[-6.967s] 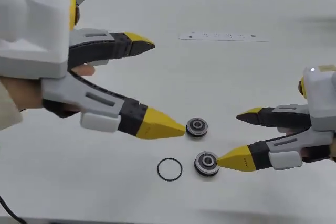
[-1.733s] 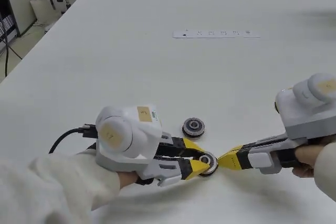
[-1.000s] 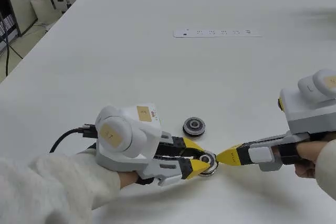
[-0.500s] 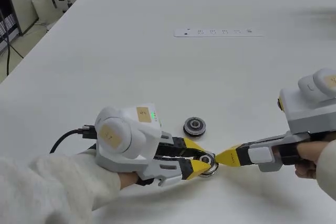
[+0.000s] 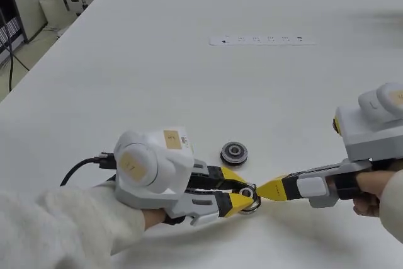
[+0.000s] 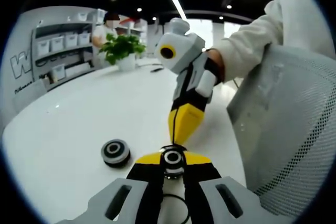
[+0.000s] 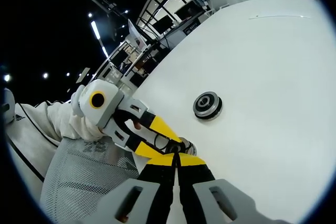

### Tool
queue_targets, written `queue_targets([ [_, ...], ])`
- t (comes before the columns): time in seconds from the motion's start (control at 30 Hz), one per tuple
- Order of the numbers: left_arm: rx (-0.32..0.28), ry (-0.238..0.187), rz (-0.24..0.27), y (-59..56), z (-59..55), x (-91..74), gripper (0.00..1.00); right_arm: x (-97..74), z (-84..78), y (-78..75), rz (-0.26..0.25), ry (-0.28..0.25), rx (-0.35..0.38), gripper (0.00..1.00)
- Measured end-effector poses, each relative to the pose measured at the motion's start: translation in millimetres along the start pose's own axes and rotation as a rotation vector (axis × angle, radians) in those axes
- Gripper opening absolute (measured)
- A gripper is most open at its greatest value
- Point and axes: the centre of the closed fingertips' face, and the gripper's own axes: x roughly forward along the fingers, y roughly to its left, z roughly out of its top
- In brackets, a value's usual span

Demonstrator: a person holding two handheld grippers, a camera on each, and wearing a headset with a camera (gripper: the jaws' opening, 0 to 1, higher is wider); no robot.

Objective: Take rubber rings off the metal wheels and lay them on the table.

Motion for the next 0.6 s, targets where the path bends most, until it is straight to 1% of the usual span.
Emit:
queue_targets([
  [0.6,-0.005,-0.004,0.002,1.0,-0.8,0.0,0.14,0.6,2.5,3.5,0.013,-0.008,-0.007,0.00],
])
